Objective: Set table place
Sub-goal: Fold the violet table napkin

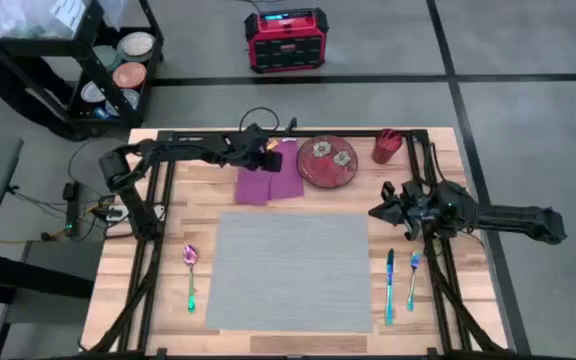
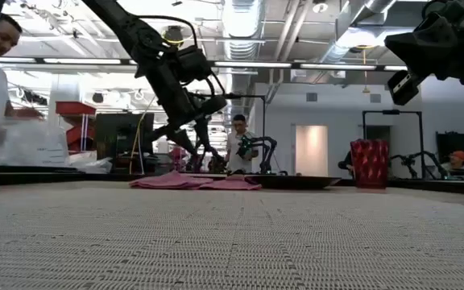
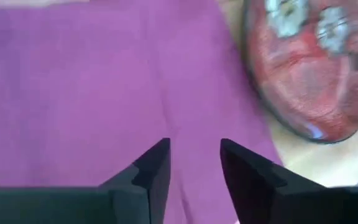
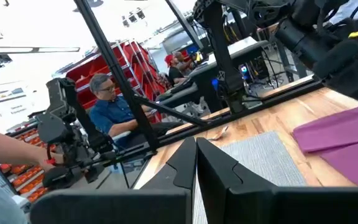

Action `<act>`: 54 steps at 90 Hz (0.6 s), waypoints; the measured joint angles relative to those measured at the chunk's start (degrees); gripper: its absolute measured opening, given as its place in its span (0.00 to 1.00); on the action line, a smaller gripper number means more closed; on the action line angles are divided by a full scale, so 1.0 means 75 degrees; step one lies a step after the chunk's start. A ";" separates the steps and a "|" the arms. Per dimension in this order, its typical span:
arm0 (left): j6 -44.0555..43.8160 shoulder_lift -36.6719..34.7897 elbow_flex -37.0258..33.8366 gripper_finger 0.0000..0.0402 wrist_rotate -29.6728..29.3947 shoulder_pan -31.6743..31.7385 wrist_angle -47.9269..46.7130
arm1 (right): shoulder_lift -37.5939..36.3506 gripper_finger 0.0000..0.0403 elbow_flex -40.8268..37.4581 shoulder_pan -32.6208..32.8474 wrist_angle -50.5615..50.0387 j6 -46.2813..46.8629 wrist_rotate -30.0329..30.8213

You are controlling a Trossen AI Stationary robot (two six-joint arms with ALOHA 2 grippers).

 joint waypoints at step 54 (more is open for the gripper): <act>-0.0578 -0.0003 -0.0419 0.25 -0.1675 0.0395 -0.1101 | -0.0002 0.01 0.0000 0.0014 -0.0003 0.0501 -0.0088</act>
